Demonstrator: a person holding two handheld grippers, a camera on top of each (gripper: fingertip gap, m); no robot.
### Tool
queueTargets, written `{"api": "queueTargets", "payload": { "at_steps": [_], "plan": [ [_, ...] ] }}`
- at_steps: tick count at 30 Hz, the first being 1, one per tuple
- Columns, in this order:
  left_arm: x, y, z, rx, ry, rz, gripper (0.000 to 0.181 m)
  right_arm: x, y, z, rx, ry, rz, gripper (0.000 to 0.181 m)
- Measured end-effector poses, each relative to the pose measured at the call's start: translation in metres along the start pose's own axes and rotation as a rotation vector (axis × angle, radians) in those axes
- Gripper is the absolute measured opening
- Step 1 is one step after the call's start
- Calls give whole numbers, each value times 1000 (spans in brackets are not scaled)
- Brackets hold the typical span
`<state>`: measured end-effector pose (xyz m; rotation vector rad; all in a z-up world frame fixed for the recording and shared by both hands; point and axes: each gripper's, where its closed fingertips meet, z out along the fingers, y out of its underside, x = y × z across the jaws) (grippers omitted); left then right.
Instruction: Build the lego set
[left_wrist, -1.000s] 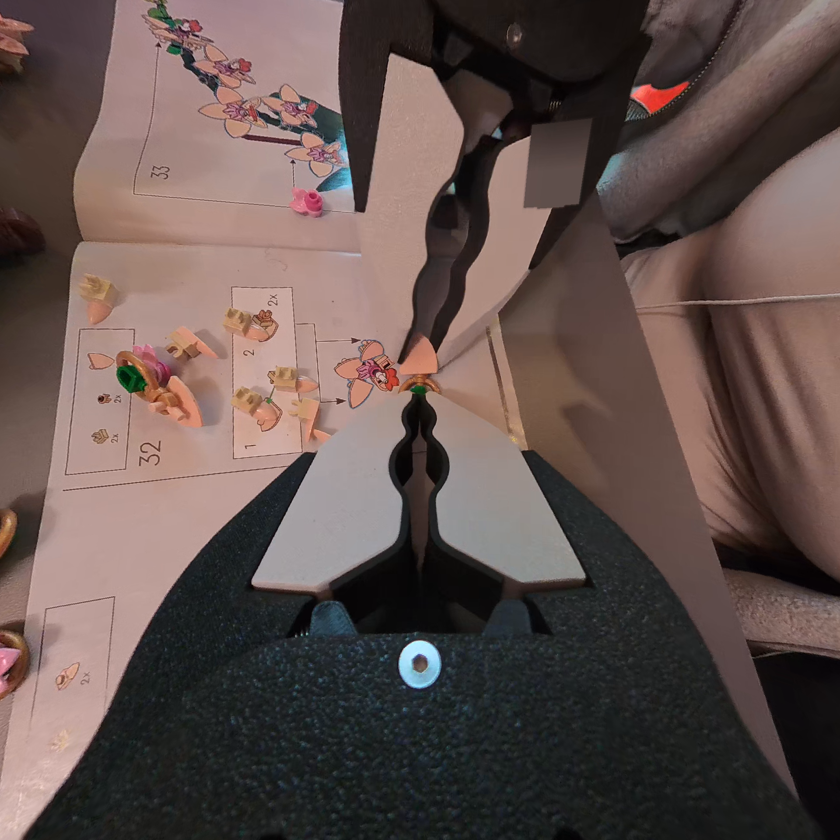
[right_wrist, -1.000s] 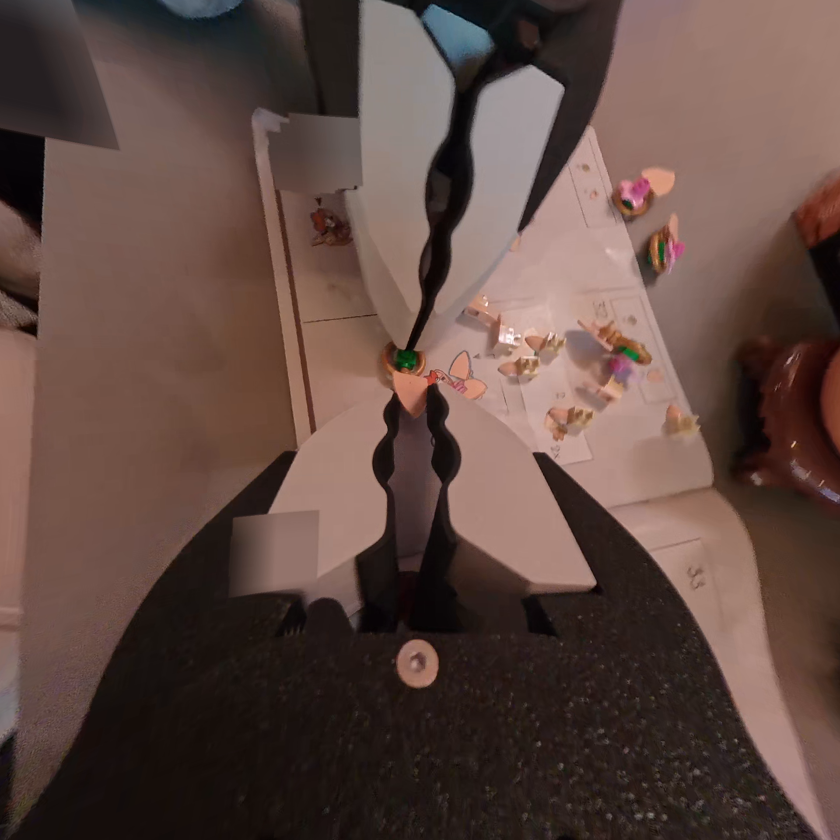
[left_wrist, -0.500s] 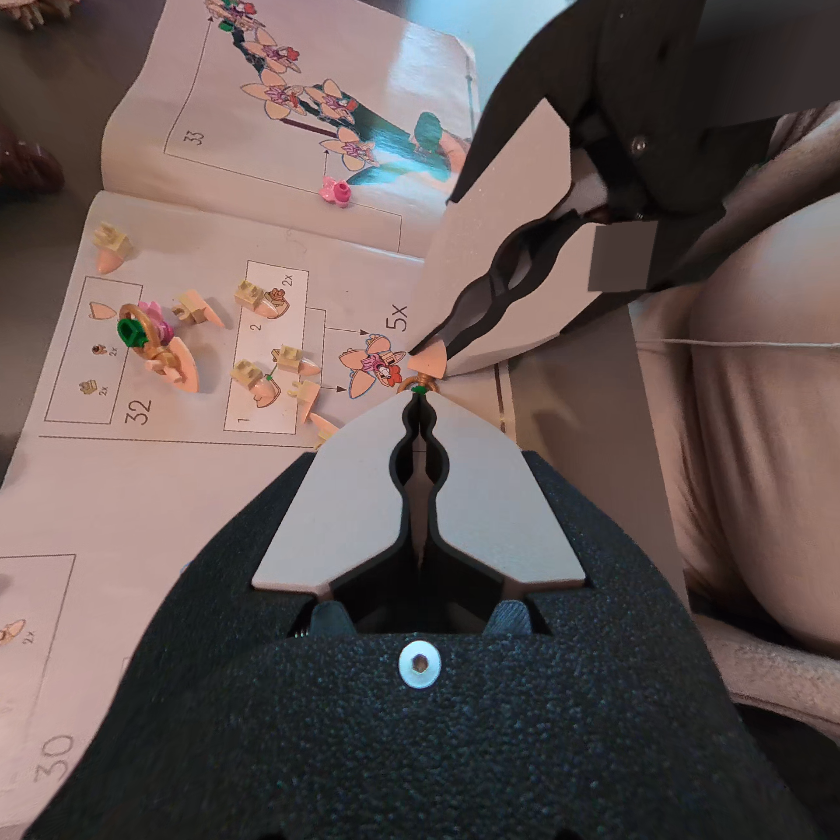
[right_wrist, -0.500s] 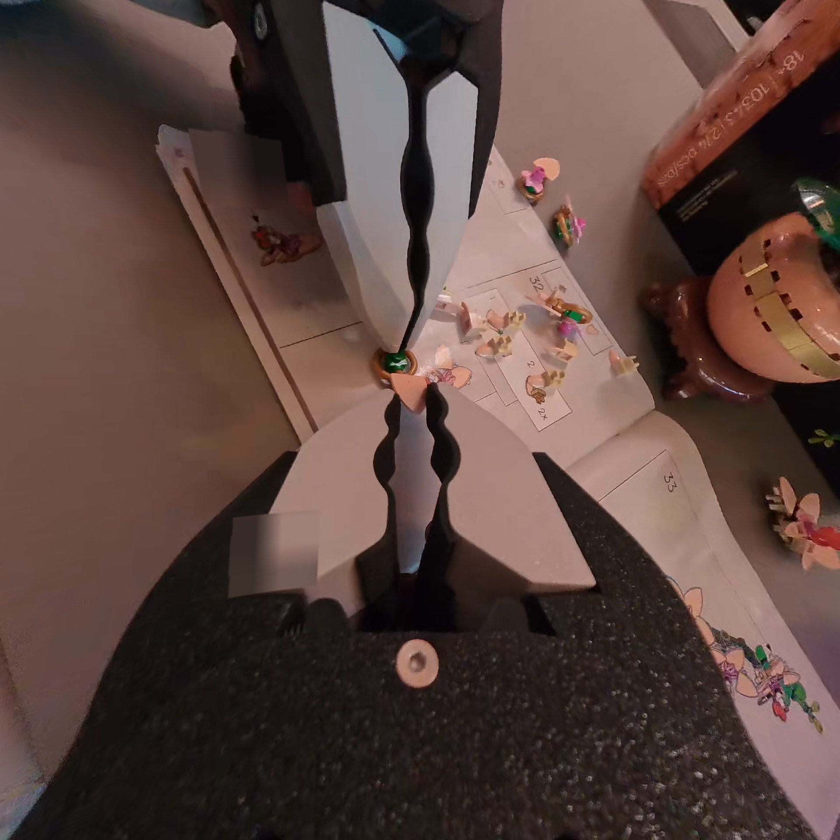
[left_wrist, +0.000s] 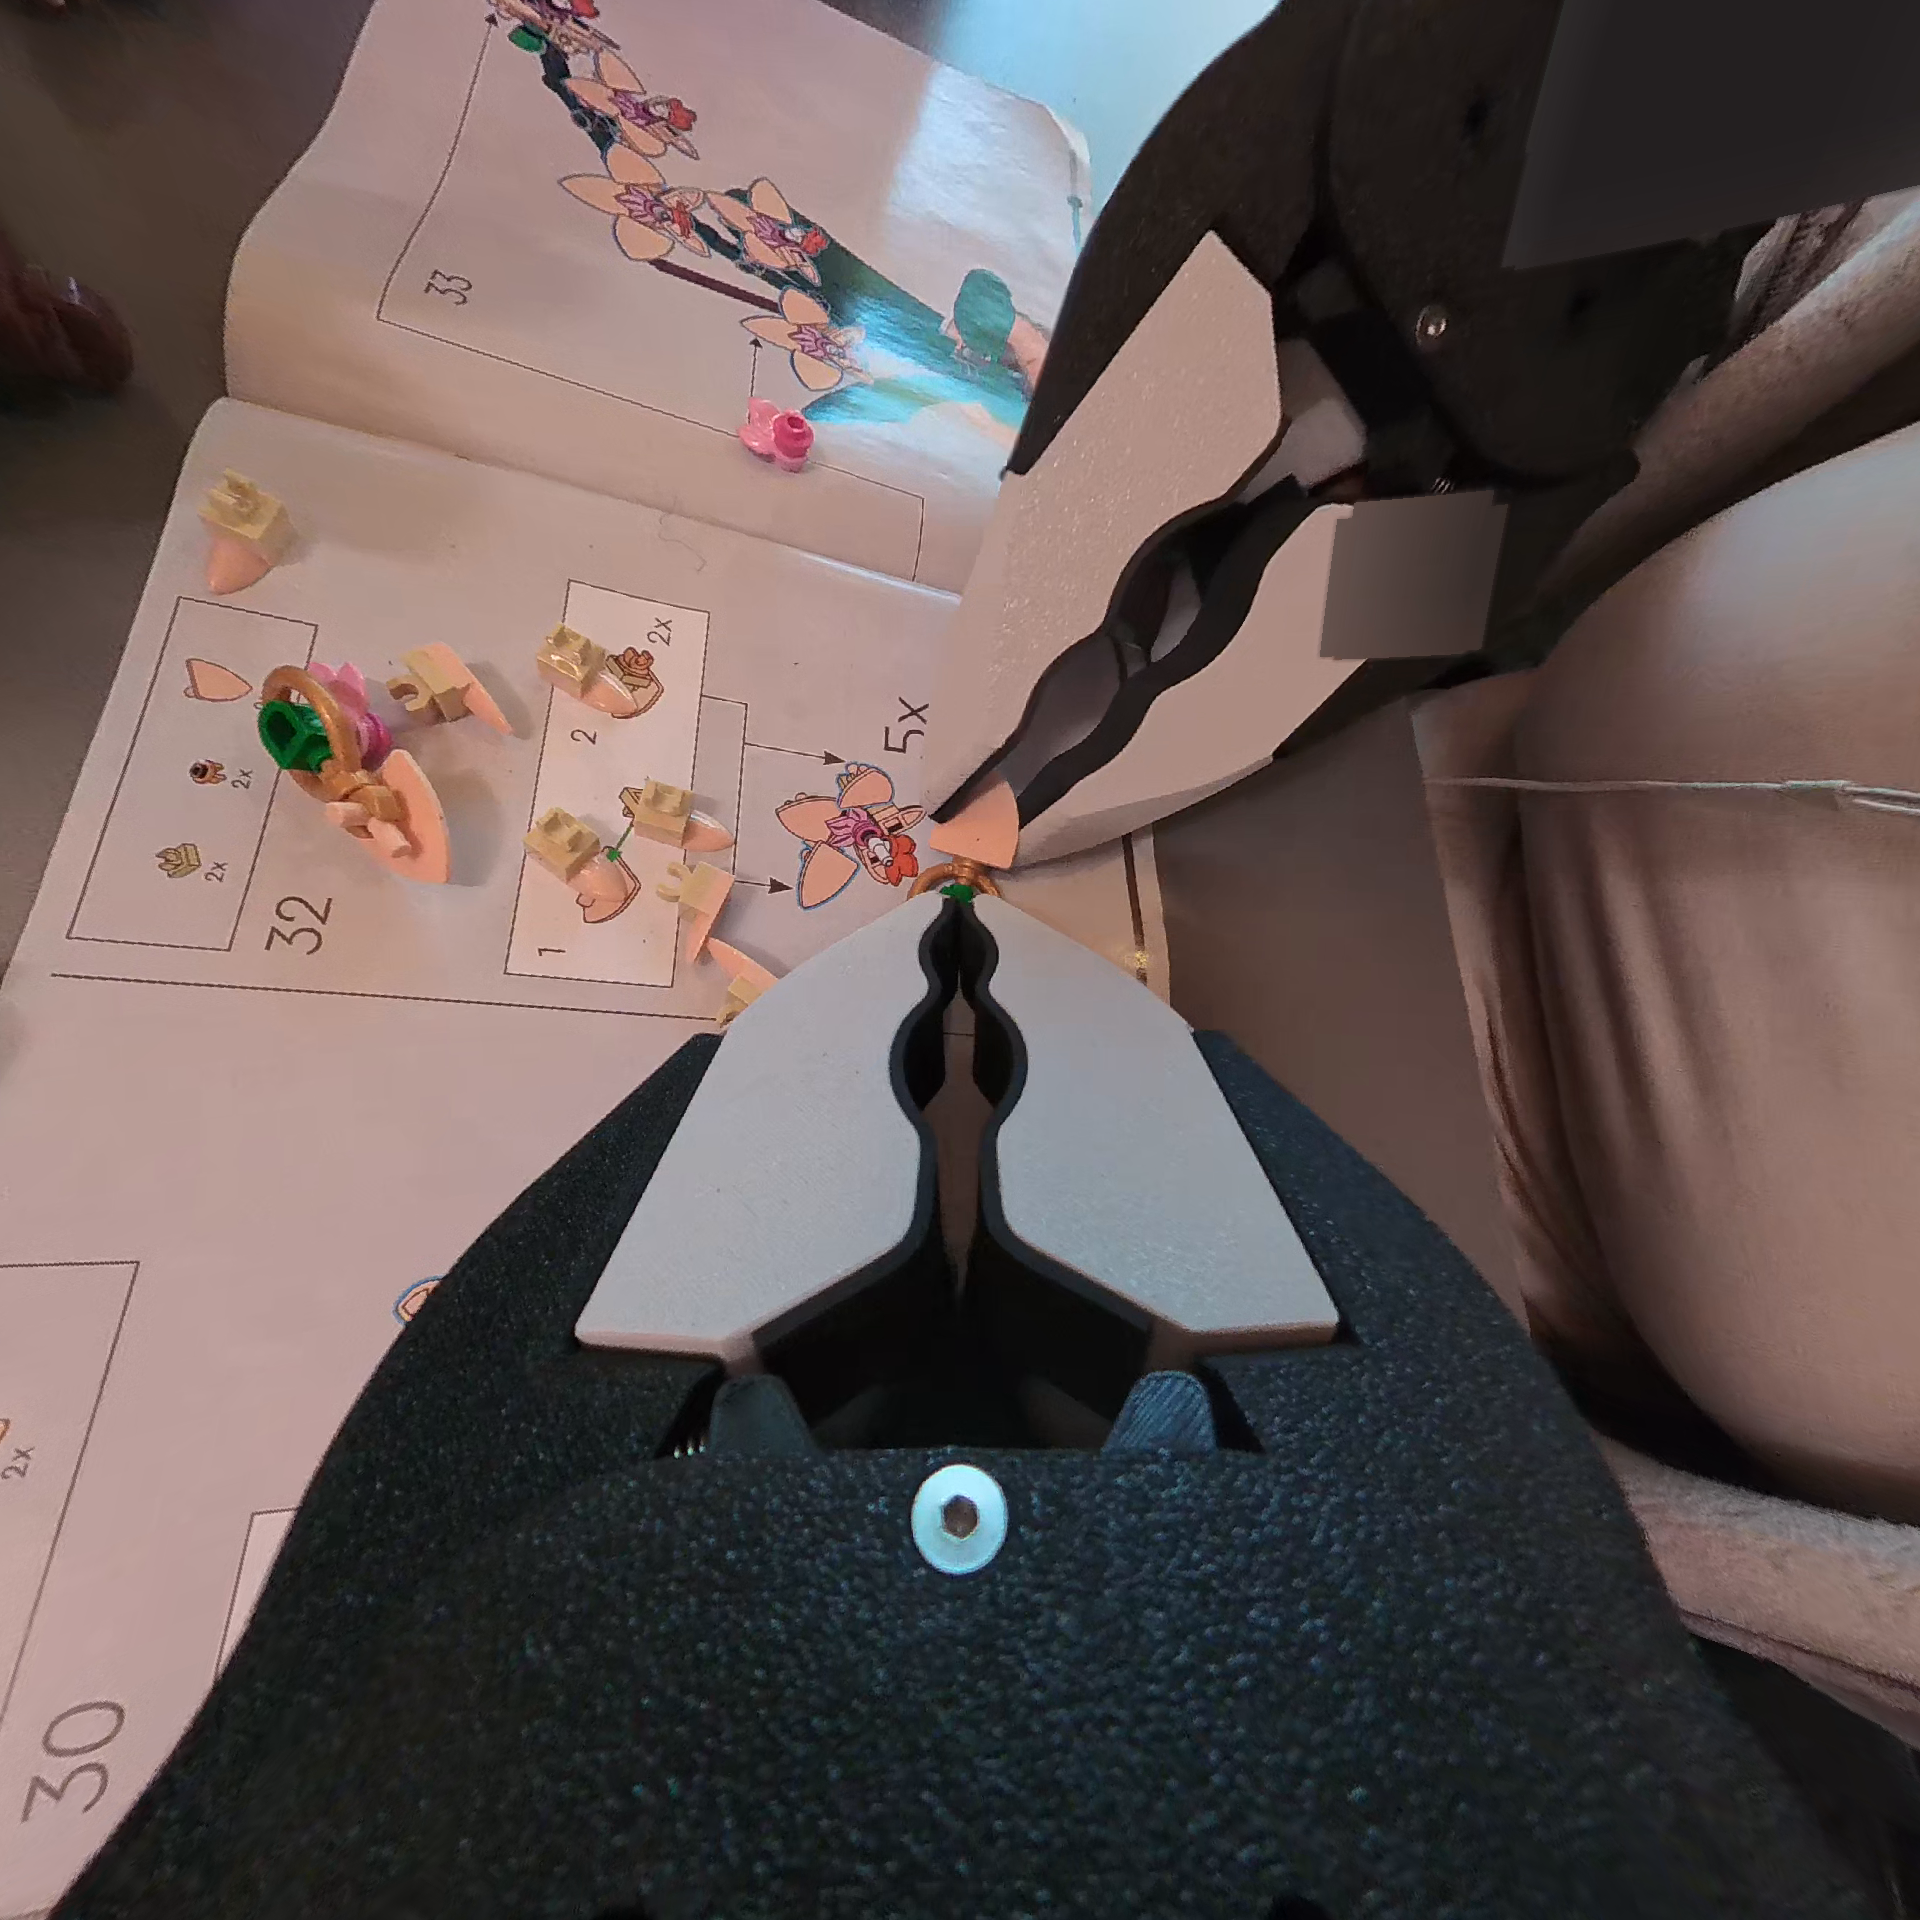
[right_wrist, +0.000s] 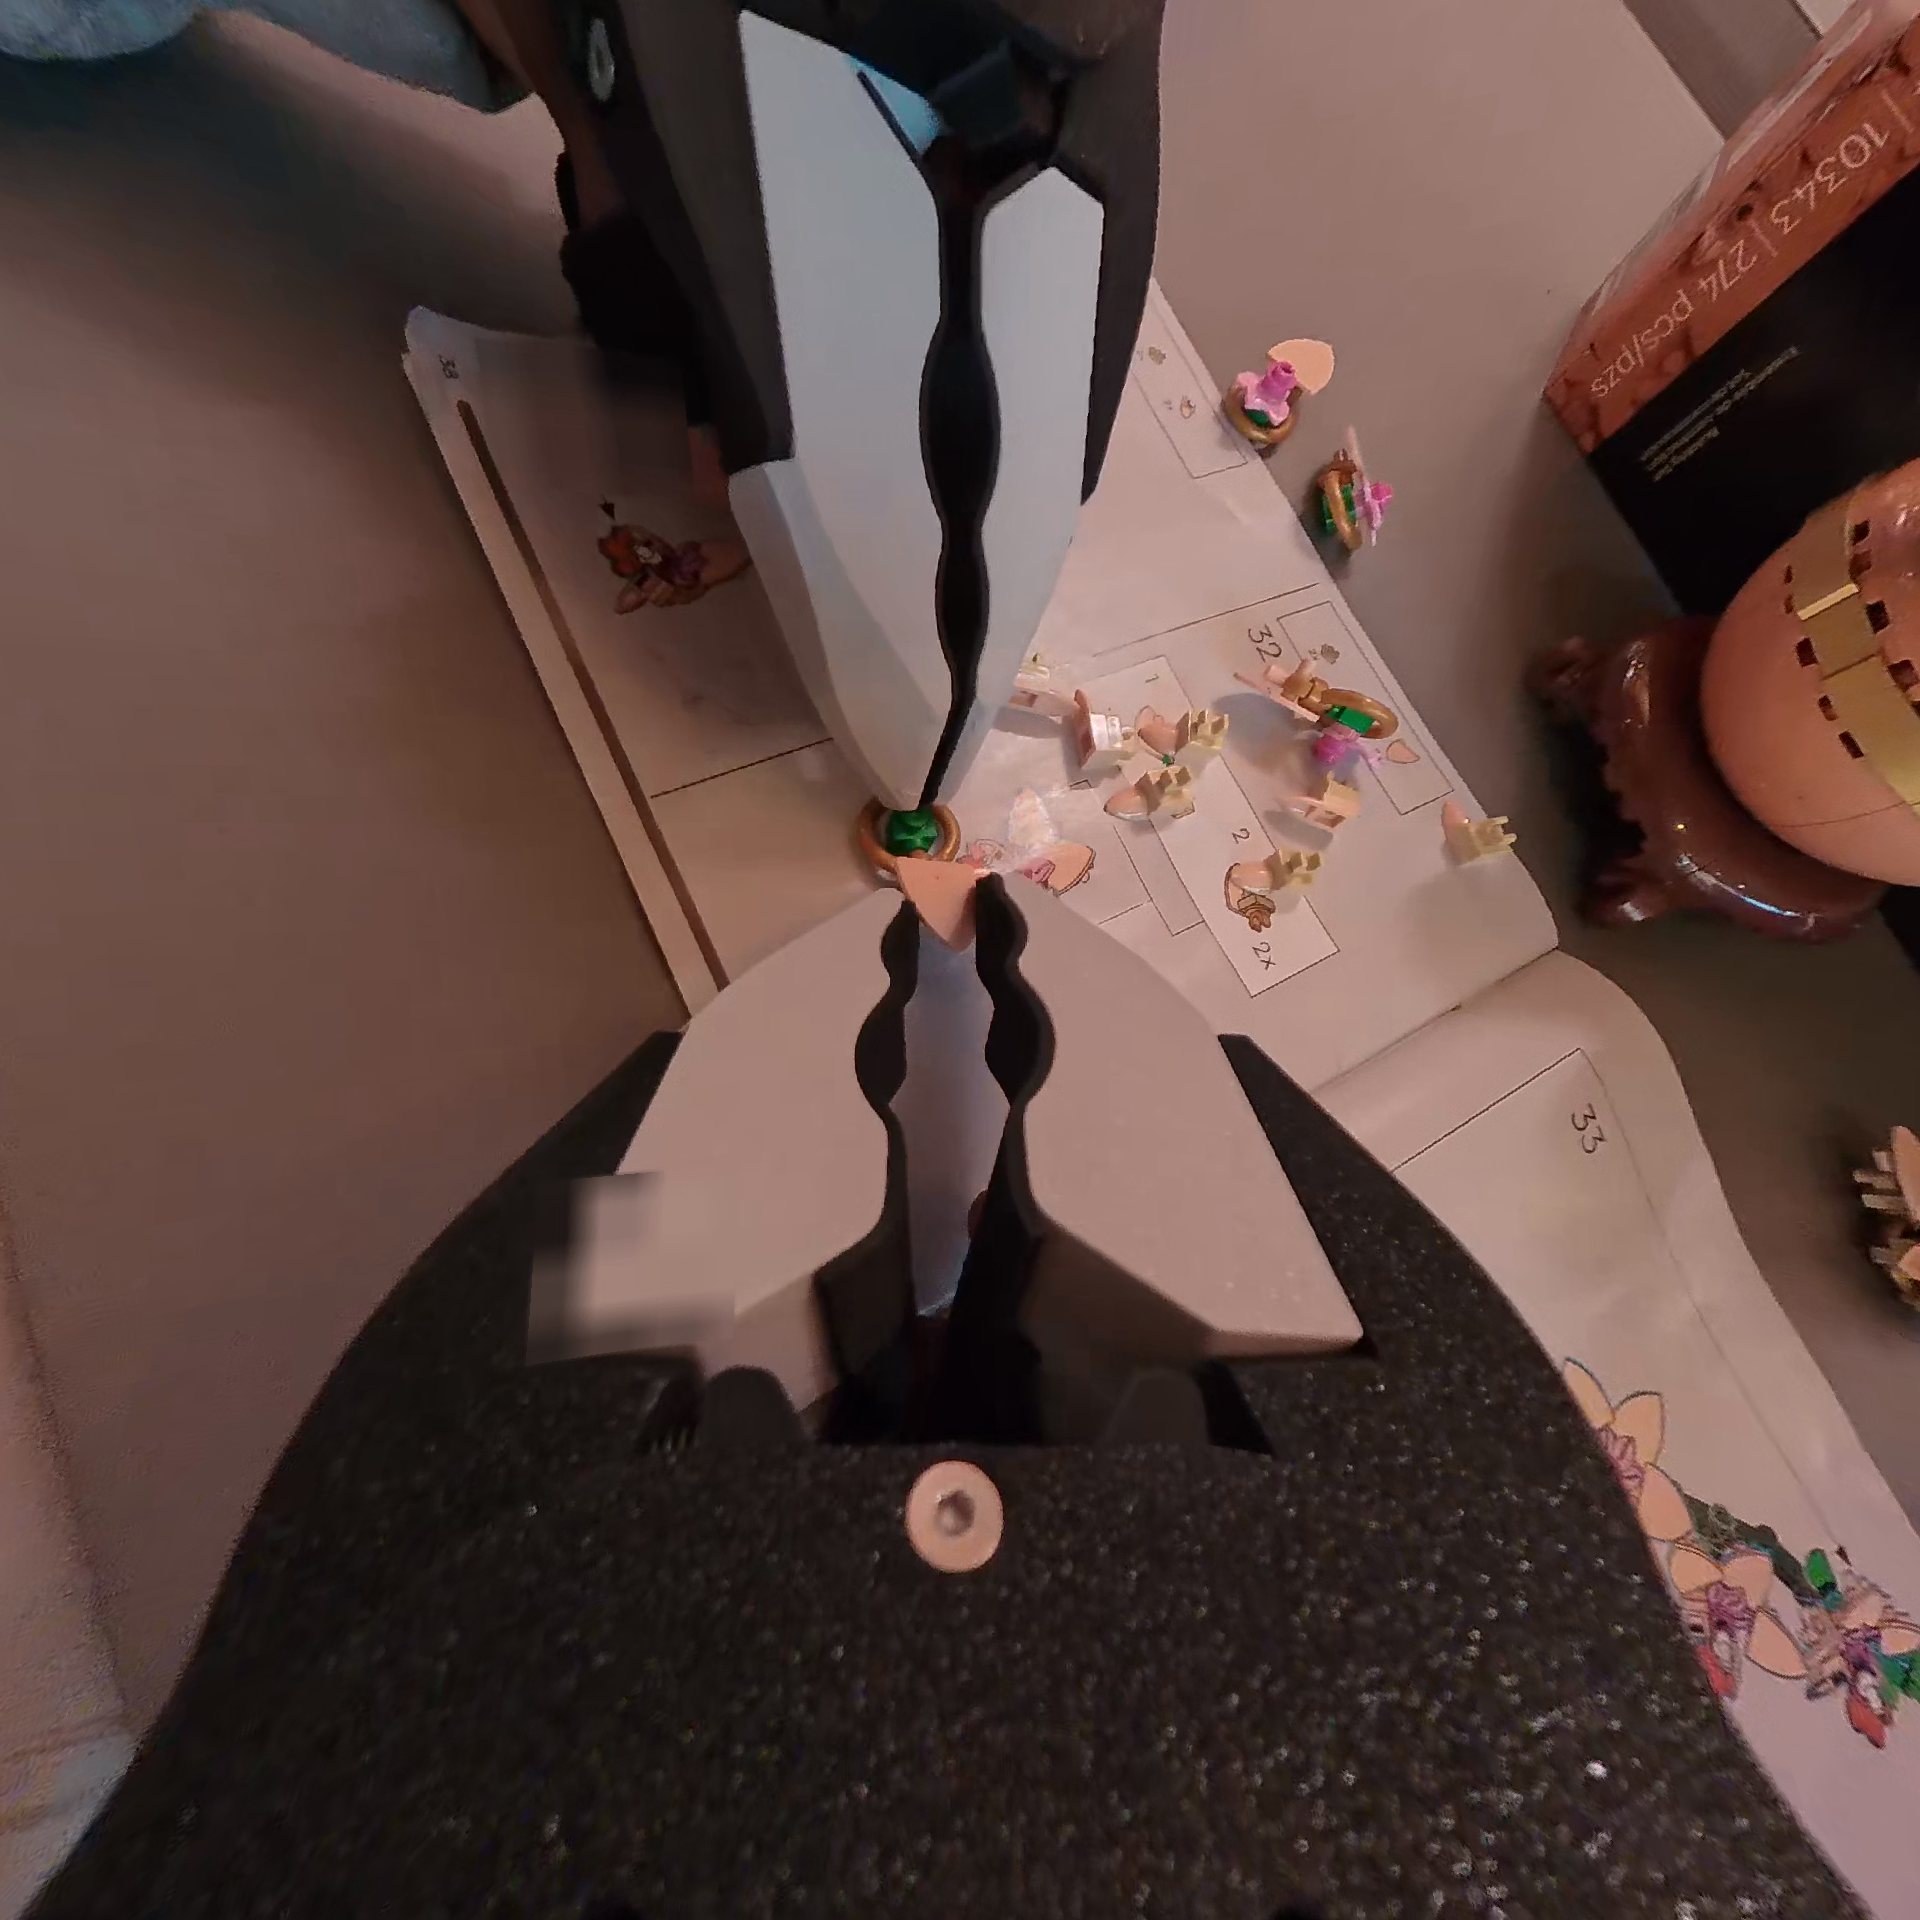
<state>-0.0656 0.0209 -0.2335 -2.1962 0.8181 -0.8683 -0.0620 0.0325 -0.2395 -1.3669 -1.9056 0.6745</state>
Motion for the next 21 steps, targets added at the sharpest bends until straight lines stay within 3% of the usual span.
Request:
{"api": "queueTargets", "payload": {
  "at_steps": [7, 9, 10, 14, 16, 18, 21],
  "plan": [
    [0, 0, 0, 5, 21, -27, 0, -3, -3, 2, 7, -28, -4, 6],
    [2, -3, 5, 4, 19, -15, 0, -38, -19, 12, 36, -164, -55, 0],
    [2, -3, 6, 1, 25, -22, 0, -43, -27, 16, 47, -135, -156, 0],
    [1, 0, 6, -16, 41, -55, 0, -35, -19, 8, 45, -218, 24, 6],
    [3, 0, 6, -24, 63, -53, 0, -36, -31, -8, 158, -225, 36, 21],
    [4, 1, 6, -26, 70, -52, 0, -24, -43, -25, 229, -196, 33, 22],
    [4, 1, 6, -25, 64, -47, 0, 8, -38, -37, 199, -179, -14, 20]
  ]
}}
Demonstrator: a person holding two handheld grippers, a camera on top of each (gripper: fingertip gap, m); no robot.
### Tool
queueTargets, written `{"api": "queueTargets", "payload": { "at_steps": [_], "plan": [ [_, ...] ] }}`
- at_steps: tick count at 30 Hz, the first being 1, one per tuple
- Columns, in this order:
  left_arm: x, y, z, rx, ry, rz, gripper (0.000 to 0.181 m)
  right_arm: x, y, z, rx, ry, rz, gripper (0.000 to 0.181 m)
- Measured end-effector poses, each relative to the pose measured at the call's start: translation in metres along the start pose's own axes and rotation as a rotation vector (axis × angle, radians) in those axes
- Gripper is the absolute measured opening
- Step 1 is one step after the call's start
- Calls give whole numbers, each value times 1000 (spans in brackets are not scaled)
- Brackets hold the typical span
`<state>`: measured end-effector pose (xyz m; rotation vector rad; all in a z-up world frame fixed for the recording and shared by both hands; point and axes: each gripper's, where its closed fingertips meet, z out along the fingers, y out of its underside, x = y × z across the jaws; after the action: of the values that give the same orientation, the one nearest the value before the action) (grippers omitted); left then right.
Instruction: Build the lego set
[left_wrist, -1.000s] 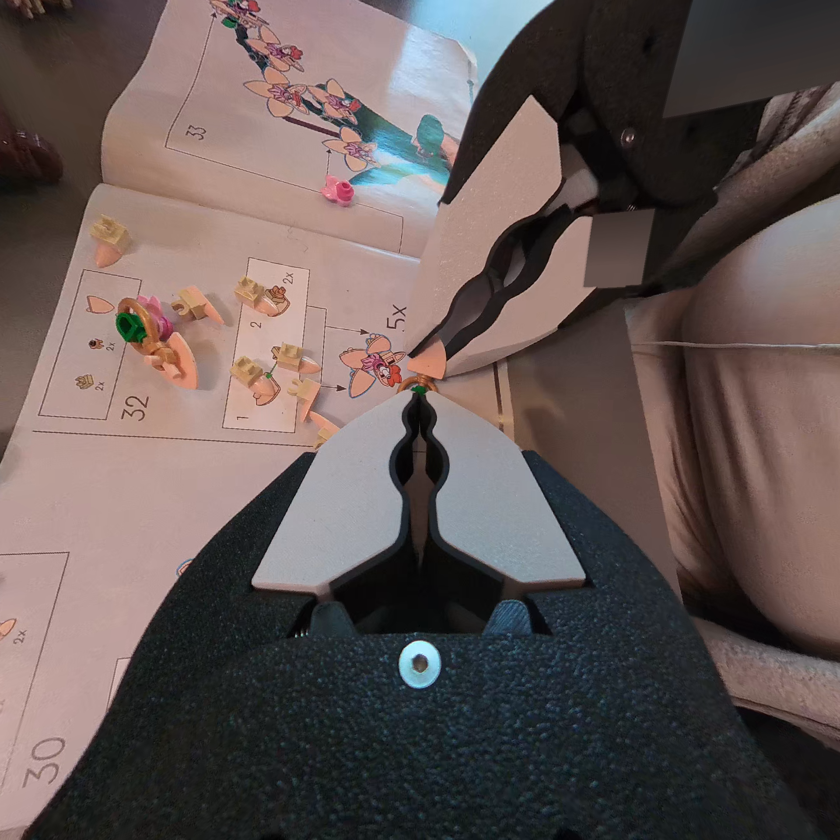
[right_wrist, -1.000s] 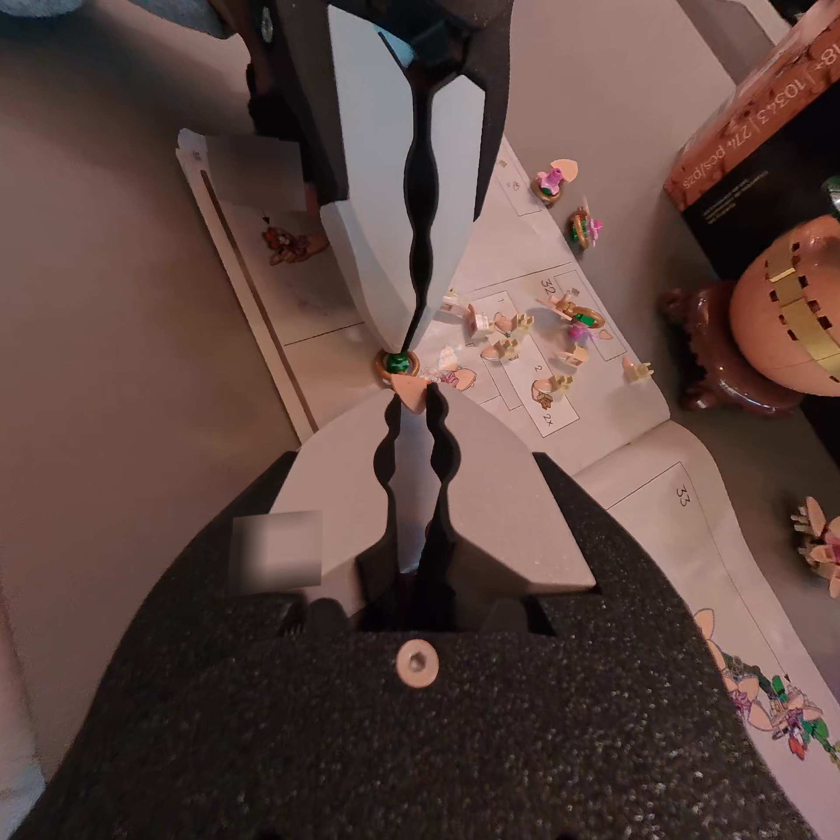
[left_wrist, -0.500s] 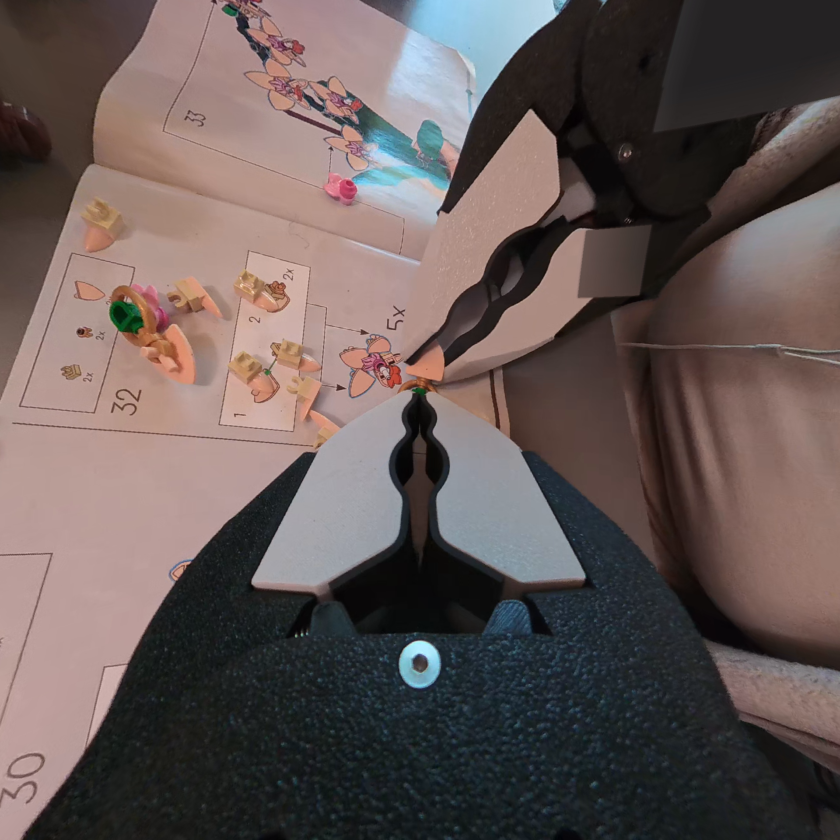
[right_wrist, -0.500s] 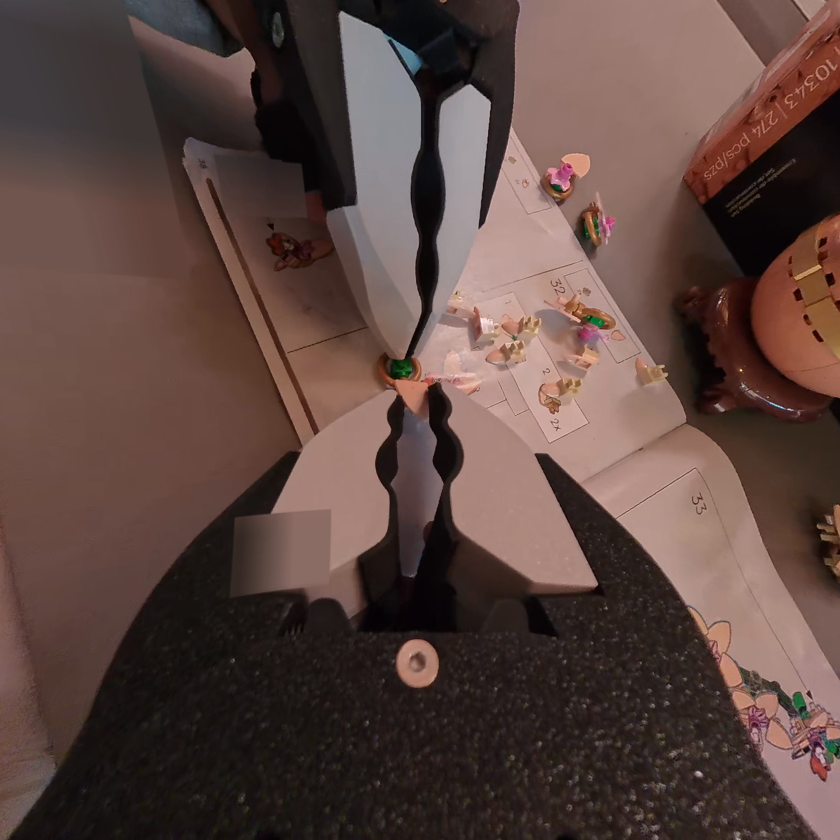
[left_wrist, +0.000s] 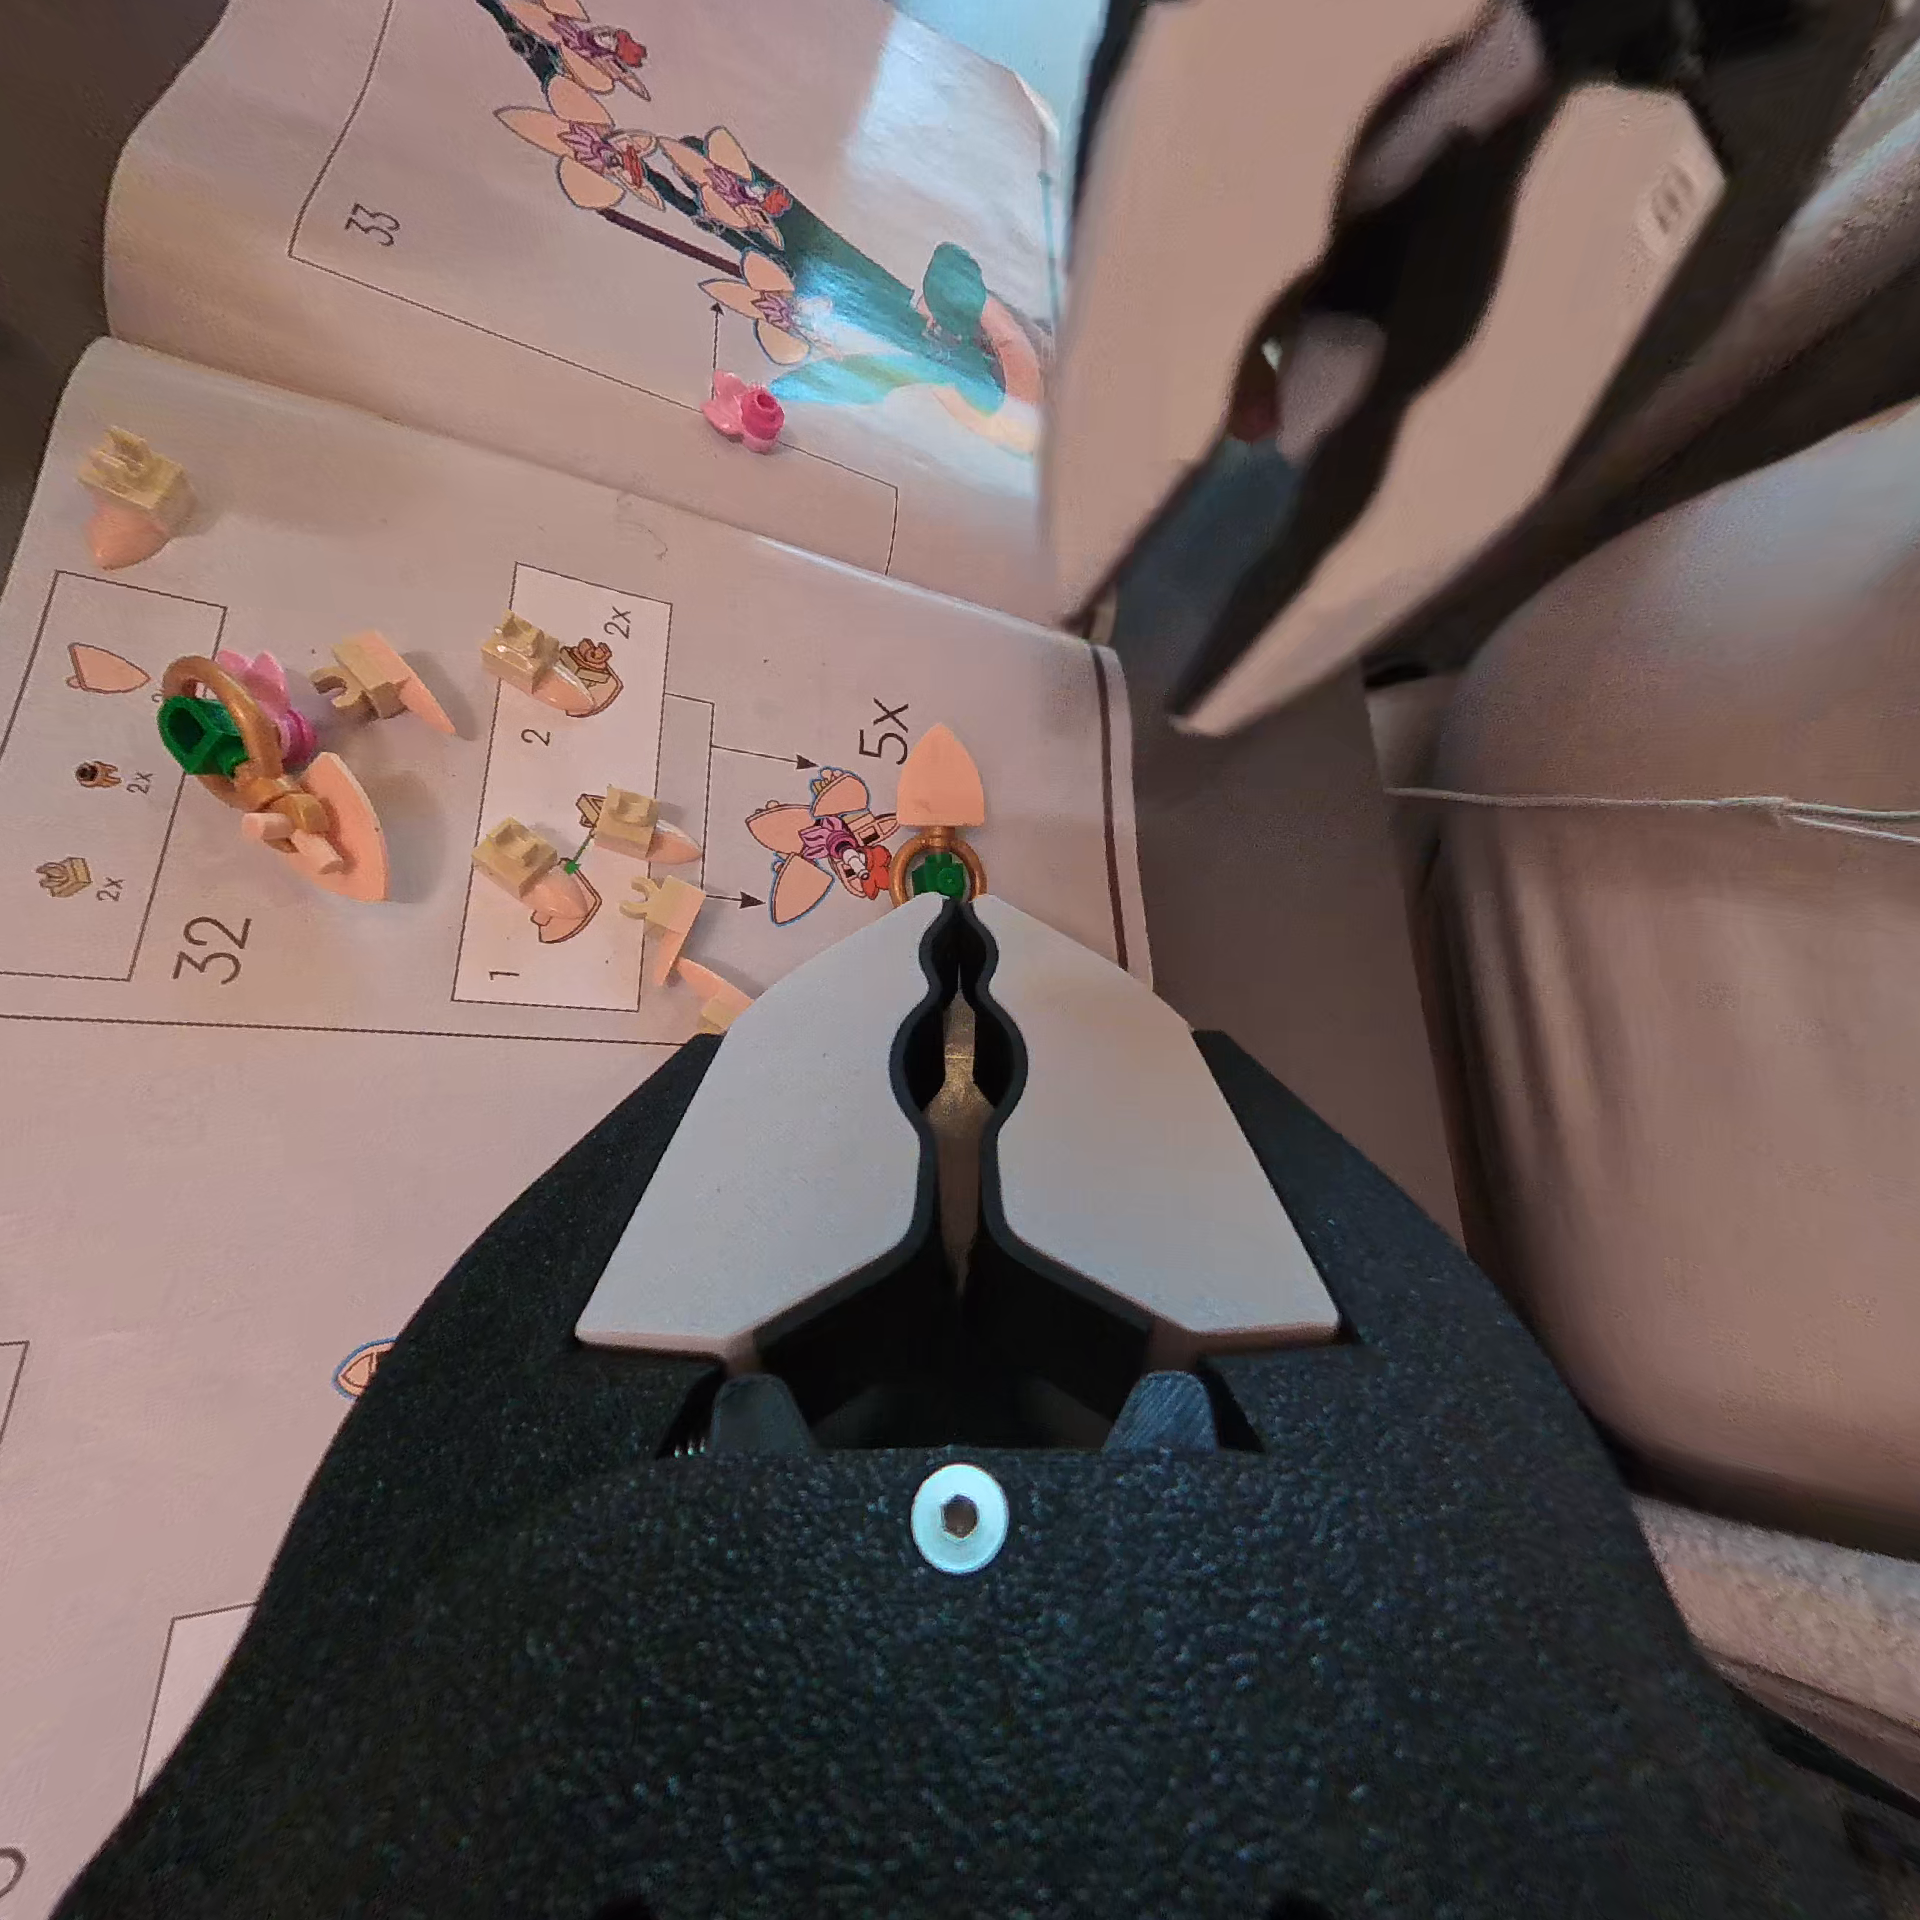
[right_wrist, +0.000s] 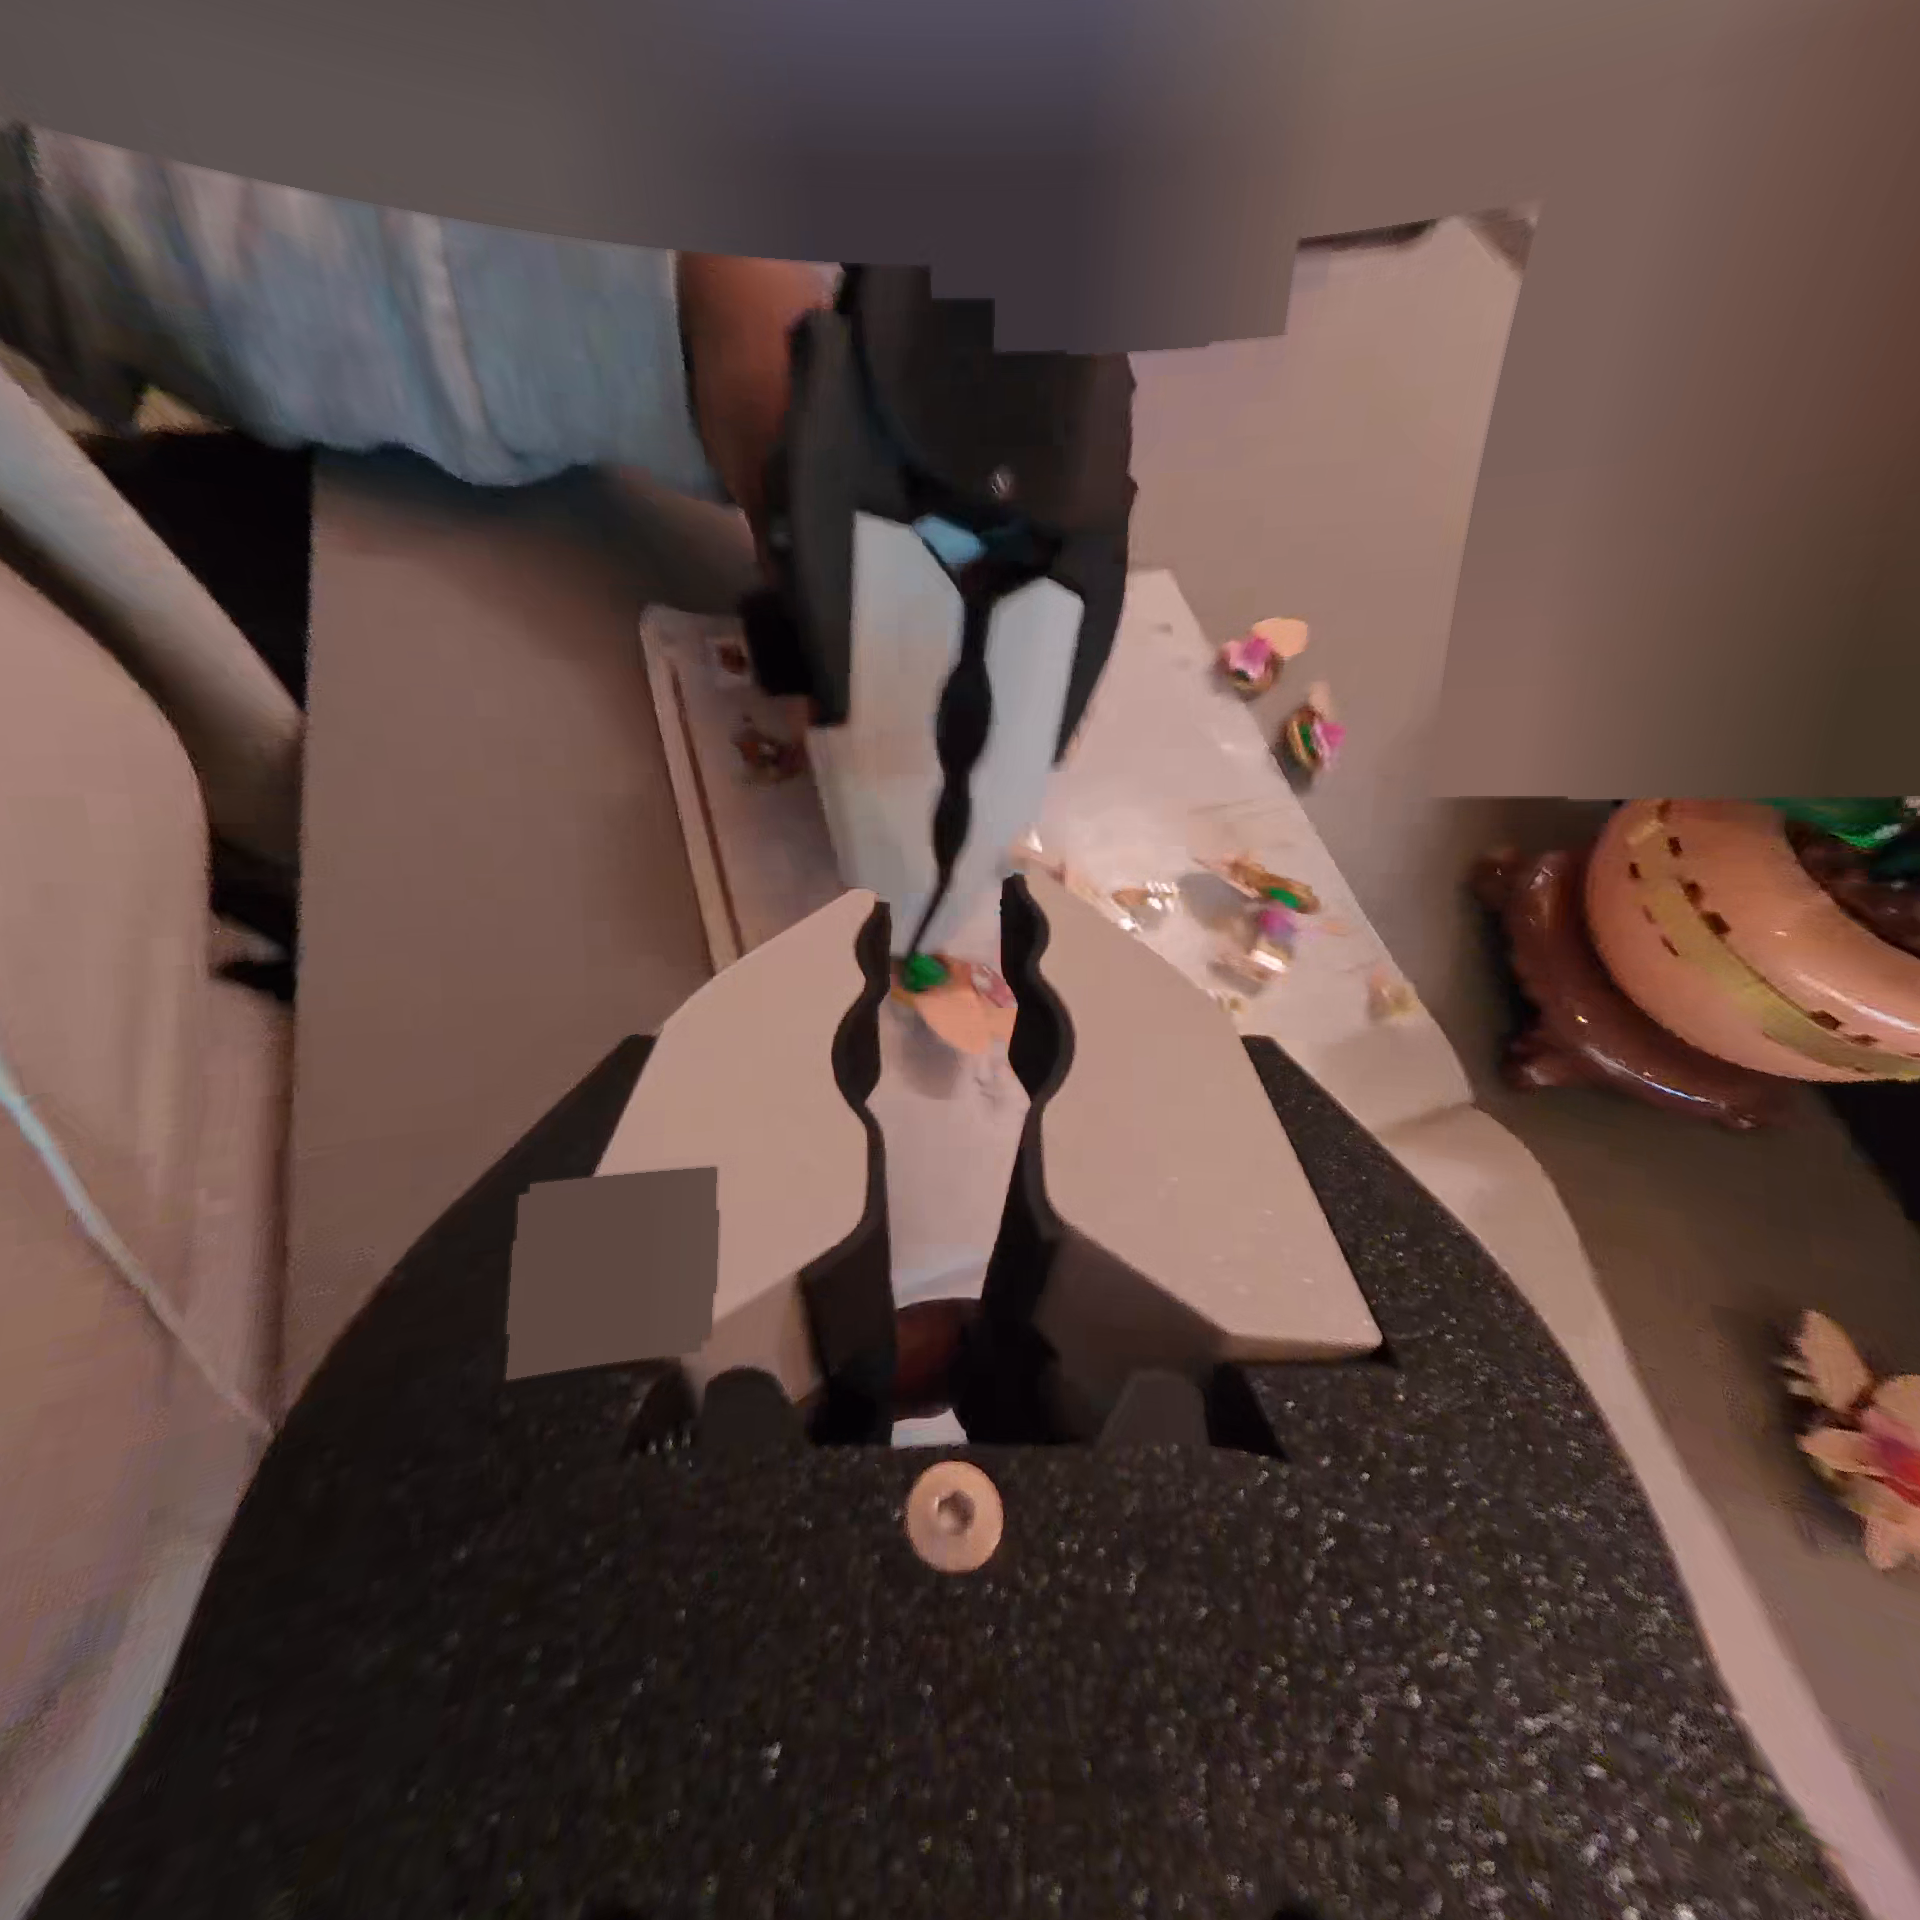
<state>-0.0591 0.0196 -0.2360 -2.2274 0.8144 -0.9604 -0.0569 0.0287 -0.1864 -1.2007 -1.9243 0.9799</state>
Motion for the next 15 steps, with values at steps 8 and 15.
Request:
{"api": "queueTargets", "payload": {
  "at_steps": [8, 15],
  "plan": [
    [0, 0, 0, 0, -13, 15, 0, 1, 42, 18, -272, -203, -32, 18],
    [-1, -1, 0, 4, -17, 12, 0, -1, 50, 22, -323, -230, -51, 12]
  ]
}}
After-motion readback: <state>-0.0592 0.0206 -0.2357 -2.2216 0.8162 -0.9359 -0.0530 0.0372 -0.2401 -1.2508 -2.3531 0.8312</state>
